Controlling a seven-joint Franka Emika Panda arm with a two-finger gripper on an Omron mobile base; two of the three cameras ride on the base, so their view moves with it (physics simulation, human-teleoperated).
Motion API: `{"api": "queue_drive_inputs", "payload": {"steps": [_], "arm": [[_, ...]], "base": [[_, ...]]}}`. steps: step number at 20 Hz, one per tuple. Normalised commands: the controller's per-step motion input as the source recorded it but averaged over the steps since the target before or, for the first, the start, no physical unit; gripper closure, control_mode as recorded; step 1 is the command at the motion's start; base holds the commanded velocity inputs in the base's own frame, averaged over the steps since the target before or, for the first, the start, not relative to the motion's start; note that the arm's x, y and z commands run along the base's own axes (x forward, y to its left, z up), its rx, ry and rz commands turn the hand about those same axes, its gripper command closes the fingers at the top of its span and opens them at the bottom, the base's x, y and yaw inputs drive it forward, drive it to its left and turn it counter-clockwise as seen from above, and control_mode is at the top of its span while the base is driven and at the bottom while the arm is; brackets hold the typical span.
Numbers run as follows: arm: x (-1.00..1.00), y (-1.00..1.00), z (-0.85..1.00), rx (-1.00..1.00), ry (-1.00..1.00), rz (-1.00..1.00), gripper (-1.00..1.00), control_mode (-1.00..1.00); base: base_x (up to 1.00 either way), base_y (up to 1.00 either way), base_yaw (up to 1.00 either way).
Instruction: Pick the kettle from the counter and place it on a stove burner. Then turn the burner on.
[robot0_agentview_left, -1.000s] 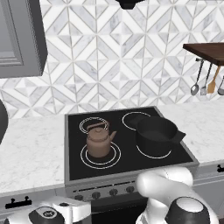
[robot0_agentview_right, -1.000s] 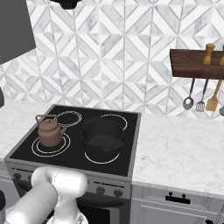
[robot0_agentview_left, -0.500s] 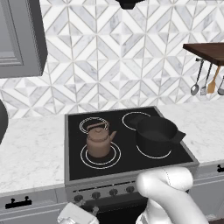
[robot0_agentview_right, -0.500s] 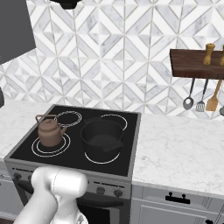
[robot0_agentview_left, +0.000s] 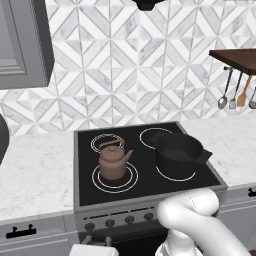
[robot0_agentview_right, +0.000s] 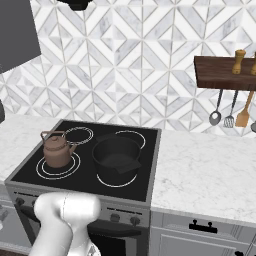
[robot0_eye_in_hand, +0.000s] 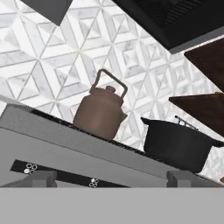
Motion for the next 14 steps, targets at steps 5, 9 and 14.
{"api": "queue_drive_inputs", "payload": {"steps": [5,9,14], "arm": [[0.29,0.02,-0.19,0.09,0.04,0.36,-1.00,-1.00],[0.11,0.02,-0.20,0.00,0.02,0.03,-1.00,-1.00],[0.19,0.18,-0.27,0.01,0.00,0.00,-1.00,-1.00]], "base": [[0.00,0.00,0.00],[0.00,0.00,0.00],[0.00,0.00,0.00]]}}
